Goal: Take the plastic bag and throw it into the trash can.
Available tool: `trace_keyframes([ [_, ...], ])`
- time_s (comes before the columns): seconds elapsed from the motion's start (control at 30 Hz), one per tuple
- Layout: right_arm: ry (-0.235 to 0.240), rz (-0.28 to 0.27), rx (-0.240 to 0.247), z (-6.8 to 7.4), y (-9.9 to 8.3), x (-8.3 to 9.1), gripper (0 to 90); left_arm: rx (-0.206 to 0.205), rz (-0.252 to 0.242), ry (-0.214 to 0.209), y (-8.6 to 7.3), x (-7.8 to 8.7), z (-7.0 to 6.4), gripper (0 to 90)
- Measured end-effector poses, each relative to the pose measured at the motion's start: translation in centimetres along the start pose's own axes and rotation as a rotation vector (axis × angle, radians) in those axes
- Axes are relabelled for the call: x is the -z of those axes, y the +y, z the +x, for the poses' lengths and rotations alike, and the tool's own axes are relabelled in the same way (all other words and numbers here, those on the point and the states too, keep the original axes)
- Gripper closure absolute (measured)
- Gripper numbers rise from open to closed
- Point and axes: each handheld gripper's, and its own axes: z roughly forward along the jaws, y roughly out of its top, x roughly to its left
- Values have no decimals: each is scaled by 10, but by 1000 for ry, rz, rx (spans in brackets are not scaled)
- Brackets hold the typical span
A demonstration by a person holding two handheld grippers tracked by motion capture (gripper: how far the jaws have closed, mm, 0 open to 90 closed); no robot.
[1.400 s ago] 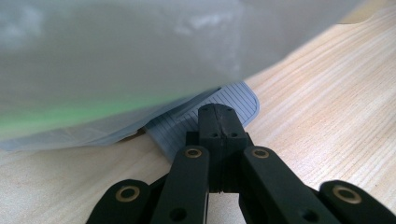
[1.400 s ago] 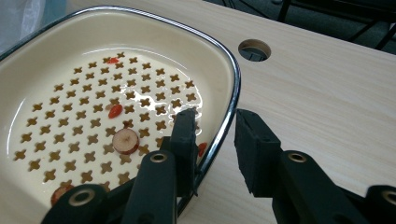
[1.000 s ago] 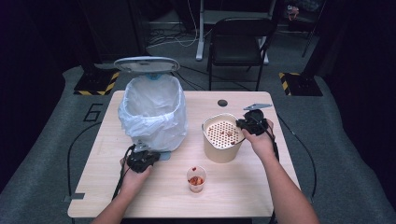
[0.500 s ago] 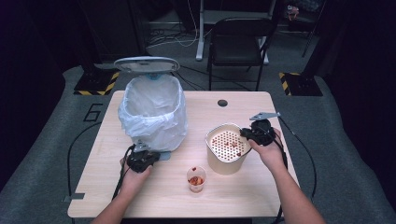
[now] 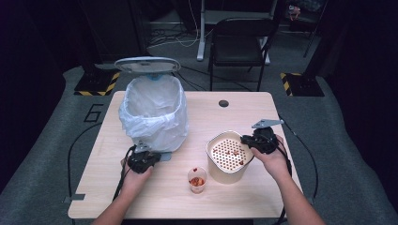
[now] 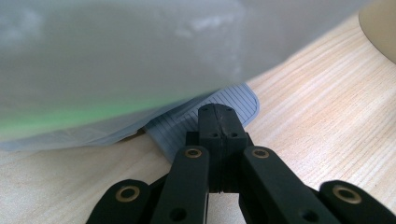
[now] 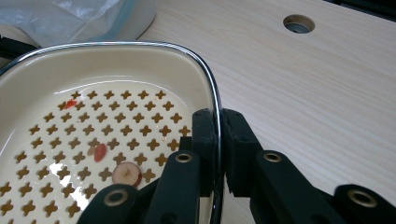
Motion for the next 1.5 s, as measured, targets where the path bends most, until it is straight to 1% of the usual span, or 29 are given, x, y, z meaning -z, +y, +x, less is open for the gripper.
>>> trace_keyframes([
  [0.1, 0, -5, 0, 0, 0, -1, 835, 2, -1, -2, 0, 0, 0, 900],
  [0.2, 9, -24, -7, 1, 2, 1, 748, 1, -1, -2, 0, 0, 0, 900],
  [0.23, 8, -28, -4, 2, 2, 1, 721, -7, 7, -2, 0, 0, 1, 900],
  [0.27, 7, -30, -11, 3, 3, 2, 696, 4, -1, -2, 0, 0, 0, 900],
  [0.33, 8, -41, -10, 6, 6, 5, 638, 2, -1, 0, 0, 0, 0, 900],
  [0.43, 4, -61, -4, 10, 9, 11, 582, -1, 0, 0, 0, 0, 0, 900],
  [0.5, 3, -85, 1, 14, 12, 18, 553, -3, 0, 1, 0, 0, 0, 900],
  [0.53, 6, -96, 0, 17, 14, 21, 552, -1, 0, 0, 0, 0, 0, 900],
  [0.63, 22, -122, 25, 29, 18, 32, 550, 0, 0, -1, 0, 0, 0, 900],
  [0.67, 30, -132, 35, 34, 20, 36, 547, 1, 0, -1, 0, 0, 0, 900],
  [0.77, 62, -154, 53, 47, 22, 44, 542, 2, 0, 0, 0, 0, 0, 900],
  [0.87, 98, -167, 73, 61, 22, 47, 538, 0, 1, 3, 0, 0, 0, 900],
  [0.9, 106, -169, 85, 66, 21, 48, 539, -2, 1, 3, 0, 0, 0, 900],
  [0.97, 122, -169, 92, 74, 20, 48, 556, 0, 1, 2, 0, 0, 0, 900],
  [1.0, 138, -171, 104, 77, 20, 48, 557, 0, 1, 2, 0, 0, 0, 900],
  [1.03, 147, -169, 103, 81, 19, 48, 557, -1, 1, 2, 0, 0, 0, 900],
  [1.07, 155, -170, 119, 85, 19, 48, 557, 0, 1, 2, 0, 0, 0, 900],
  [1.1, 161, -171, 118, 89, 19, 48, 556, 1, 0, 0, 0, 0, 0, 900],
  [1.17, 185, -178, 135, 99, 17, 47, 552, 1, 0, -1, 0, 0, 0, 900],
  [1.3, 206, -180, 144, 109, 12, 45, 543, 1, -1, -1, 0, 0, 0, 900],
  [1.37, 225, -177, 144, 116, 7, 43, 534, 0, 7, -3, 0, 0, 0, 900],
  [1.4, 235, -172, 143, 119, 5, 42, 529, -9, 10, -1, 0, 1, 1, 900],
  [1.47, 253, -168, 158, 128, 1, 41, 513, -9, 7, 1, 0, 0, 1, 900],
  [1.5, 261, -165, 161, 131, -1, 41, 507, 26, 1, -8, -1, -1, -1, 900],
])
